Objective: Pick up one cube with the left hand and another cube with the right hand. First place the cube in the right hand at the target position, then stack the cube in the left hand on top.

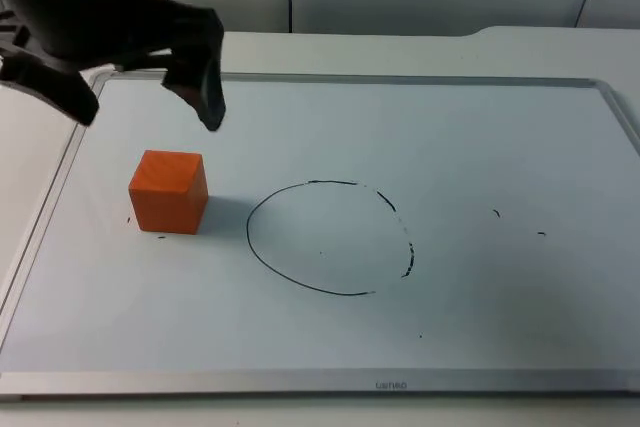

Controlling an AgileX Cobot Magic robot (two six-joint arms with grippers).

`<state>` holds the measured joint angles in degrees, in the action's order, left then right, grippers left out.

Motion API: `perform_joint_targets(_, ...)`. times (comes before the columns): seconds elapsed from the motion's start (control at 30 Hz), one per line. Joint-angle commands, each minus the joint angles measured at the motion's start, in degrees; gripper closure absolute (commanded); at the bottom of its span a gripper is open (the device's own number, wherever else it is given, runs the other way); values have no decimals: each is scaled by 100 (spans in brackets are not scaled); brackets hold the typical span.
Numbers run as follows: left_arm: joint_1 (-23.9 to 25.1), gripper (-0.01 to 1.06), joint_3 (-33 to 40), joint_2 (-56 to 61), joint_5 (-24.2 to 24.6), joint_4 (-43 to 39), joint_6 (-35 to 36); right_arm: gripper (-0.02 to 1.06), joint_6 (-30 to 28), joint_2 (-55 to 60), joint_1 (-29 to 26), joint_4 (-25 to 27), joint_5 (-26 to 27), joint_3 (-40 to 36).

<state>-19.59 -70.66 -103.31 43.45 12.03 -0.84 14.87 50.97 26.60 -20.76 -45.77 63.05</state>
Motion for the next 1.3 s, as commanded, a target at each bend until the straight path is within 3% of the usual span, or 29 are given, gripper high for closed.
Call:
perform_joint_targets(0.0, -129, 1, -153, -322, -117, -48, 183, 105, -33, -35, 17, -3, 150, -20)
perform_joint_targets(0.37, -231, 1, -212, -1168, -624, -794, 1114, 105, -93, -35, 17, -3, 148, -20)
perform_joint_targets(0.53, -231, 1, -212, -1267, -890, -768, 1155, 105, -93, -35, 17, -3, 148, -20)
perform_joint_targets(1.27, -231, 1, -212, -1574, -1028, -782, 1155, 105, -136, -35, 17, -3, 174, -20)
